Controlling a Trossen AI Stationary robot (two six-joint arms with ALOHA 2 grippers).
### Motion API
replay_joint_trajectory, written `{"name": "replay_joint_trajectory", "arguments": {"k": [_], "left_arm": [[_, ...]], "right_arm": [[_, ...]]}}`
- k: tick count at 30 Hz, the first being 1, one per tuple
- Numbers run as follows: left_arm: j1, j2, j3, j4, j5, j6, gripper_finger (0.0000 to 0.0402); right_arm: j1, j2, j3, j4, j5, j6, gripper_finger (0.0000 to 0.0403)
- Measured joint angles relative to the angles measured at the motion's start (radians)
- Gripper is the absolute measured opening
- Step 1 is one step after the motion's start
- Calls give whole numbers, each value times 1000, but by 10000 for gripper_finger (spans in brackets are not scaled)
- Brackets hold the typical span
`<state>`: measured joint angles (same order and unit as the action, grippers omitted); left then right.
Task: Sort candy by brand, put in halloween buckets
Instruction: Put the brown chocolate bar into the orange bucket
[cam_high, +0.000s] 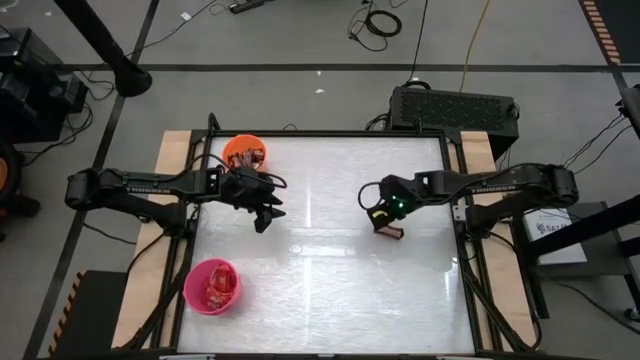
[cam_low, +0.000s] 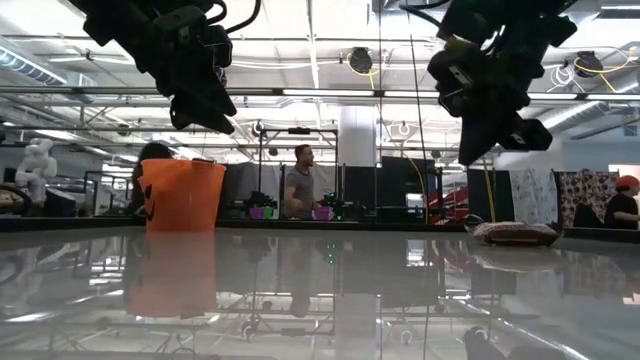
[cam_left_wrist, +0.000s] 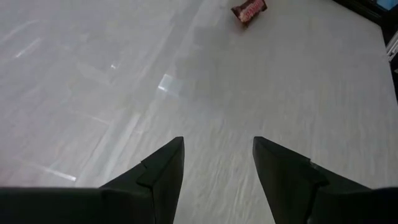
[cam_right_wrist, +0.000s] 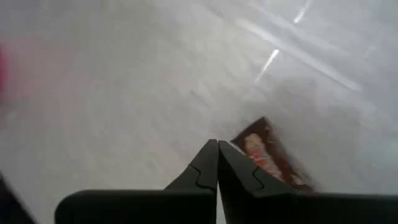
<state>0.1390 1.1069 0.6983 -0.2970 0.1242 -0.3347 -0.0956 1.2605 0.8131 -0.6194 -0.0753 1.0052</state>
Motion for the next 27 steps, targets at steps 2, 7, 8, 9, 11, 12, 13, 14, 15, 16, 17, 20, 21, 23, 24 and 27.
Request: {"name": "replay_joint_trajectory", "arguments": {"k": [2,7,8,9,11,12,13,14,15,16,17,20,21,23,24,27], "left_arm": [[0,0,0,0,0,0,199],[0,0,0,0,0,0,199],[0,0,0,0,0,0,199],[0,0,0,0,0,1,199],[0,0,0,0,0,3,199],[0,0,0,0,0,3,199],[0,0,0,0,0,3,199],[0,0,0,0,0,4,199],[0,0,0,0,0,4,199],[0,0,0,0,0,4,199],[0,0,0,0,0,4,199],[-3,0,0,0,0,3,199],[-3,0,0,0,0,3,199],[-3,0,0,0,0,2,199],[-3,0,0,-1,0,2,199],[-4,0,0,-7,0,1,199]], "right_arm": [[7,9,0,-10,18,-4,6],[15,35,0,-30,56,-51,46],[15,43,0,-27,60,-65,59],[15,53,0,-17,66,-76,73],[15,73,0,2,79,-107,106],[15,87,0,6,78,-123,123],[14,102,0,12,78,-132,141],[9,120,0,12,77,-135,160],[4,137,0,9,72,-144,178],[-2,158,0,10,68,-160,195],[-6,179,0,12,58,-177,210],[-15,241,0,18,45,-212,249],[-16,258,0,24,43,-218,259],[-16,285,0,30,15,-230,271],[-16,296,0,30,0,-233,274],[-9,313,0,25,-50,-232,261]]}}
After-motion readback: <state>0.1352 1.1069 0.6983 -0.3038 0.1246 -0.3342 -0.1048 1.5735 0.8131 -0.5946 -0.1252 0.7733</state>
